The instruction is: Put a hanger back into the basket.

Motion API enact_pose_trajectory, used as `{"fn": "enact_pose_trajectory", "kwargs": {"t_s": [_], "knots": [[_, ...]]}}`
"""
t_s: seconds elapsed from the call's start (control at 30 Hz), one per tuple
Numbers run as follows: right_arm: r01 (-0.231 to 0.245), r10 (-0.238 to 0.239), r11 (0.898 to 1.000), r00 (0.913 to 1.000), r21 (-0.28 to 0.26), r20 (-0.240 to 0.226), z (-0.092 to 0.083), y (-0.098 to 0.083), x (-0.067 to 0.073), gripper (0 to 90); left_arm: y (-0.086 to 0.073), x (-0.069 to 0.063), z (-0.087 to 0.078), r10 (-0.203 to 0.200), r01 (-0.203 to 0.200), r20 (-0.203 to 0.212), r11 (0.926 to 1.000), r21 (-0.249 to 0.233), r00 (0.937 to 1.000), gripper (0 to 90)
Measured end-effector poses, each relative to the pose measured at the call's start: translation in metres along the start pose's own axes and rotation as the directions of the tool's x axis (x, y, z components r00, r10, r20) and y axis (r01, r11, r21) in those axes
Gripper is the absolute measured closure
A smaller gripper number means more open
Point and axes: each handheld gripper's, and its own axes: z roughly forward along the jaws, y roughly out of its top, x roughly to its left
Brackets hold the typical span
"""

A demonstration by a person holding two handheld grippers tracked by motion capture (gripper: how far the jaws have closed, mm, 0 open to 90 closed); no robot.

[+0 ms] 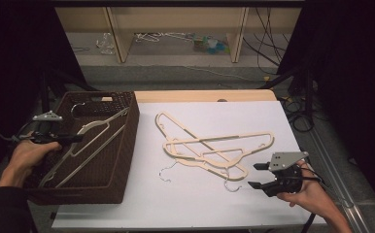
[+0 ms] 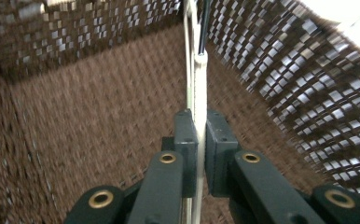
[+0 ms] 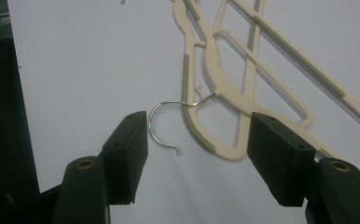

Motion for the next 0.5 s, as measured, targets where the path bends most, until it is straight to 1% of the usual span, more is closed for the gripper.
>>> {"fn": "enact_pose_trajectory", "kwargs": {"t_s": [0.03,0.07,0.1,0.13,0.17,0.2,0.23,0.27,0.3,0.33,0.37,0.4,0.43,0.5], "knots": [[-0.002,0.002,1.000,1.0000,0.003,0.001,0.000,0.000,0.000,39.0,-0.001,0.002,-0.001,-0.011,0.011,-0.014,0.9999,-0.005,0.9998,83.5],[0.002,-0.002,1.000,1.0000,0.006,-0.001,0.000,0.000,0.000,39.0,-0.002,0.005,-0.002,0.007,-0.007,-0.029,1.0000,0.004,0.9995,83.0],[0.002,-0.002,1.000,1.0000,0.000,0.001,0.000,0.000,0.000,39.0,-0.002,0.008,-0.002,0.043,-0.043,-0.052,0.9991,0.001,0.9977,82.1],[0.003,-0.003,1.000,1.0000,0.002,0.001,0.001,0.000,0.000,39.0,-0.002,0.008,-0.002,0.043,-0.043,-0.052,0.9991,0.001,0.9977,81.2],[0.003,-0.003,1.000,1.0000,0.003,0.000,0.001,0.000,0.000,39.0,-0.001,0.016,-0.002,0.145,-0.146,-0.075,0.9892,-0.011,0.9866,79.9],[-0.001,0.001,1.000,1.0000,0.004,0.001,0.001,0.000,0.000,38.9,-0.005,0.003,-0.003,-0.041,0.040,-0.090,0.9992,-0.005,0.9951,77.0],[-0.005,0.005,1.000,1.0000,0.008,-0.001,0.001,-0.001,0.000,38.9,-0.006,-0.002,-0.004,-0.096,0.095,-0.112,0.9954,-0.007,0.9891,71.8],[-0.006,0.006,1.000,1.0000,0.006,0.001,0.001,-0.001,0.000,38.8,-0.007,-0.003,-0.005,-0.094,0.094,-0.149,0.9955,-0.004,0.9844,68.5],[-0.006,0.006,1.000,1.0000,0.006,0.001,0.001,-0.001,0.000,38.8,-0.007,-0.003,-0.005,-0.094,0.094,-0.149,0.9955,-0.004,0.9844,64.8],[-0.004,0.004,1.000,1.0000,0.008,-0.001,0.002,-0.001,-0.001,38.8,-0.006,0.004,-0.007,0.013,-0.013,-0.181,0.9999,0.000,0.9833,64.8],[-0.006,0.006,1.000,1.0000,0.013,-0.005,0.002,-0.002,-0.001,38.6,-0.008,-0.012,-0.006,-0.236,0.238,-0.197,0.9712,-0.015,0.9517,54.9],[-0.008,0.008,1.000,1.0000,0.011,-0.002,0.003,-0.002,0.000,38.6,-0.010,-0.011,-0.010,-0.255,0.255,-0.207,0.9666,-0.026,0.9446,55.8],[-0.008,0.008,1.000,1.0000,0.019,-0.005,0.003,-0.002,0.000,38.6,-0.010,-0.012,-0.013,-0.266,0.266,-0.208,0.9637,-0.029,0.9414,54.7],[-0.004,0.004,1.000,1.0000,0.017,-0.009,0.003,-0.002,0.000,38.5,-0.010,-0.015,-0.017,-0.276,0.276,-0.238,0.9606,-0.032,0.9313,50.6]]}}
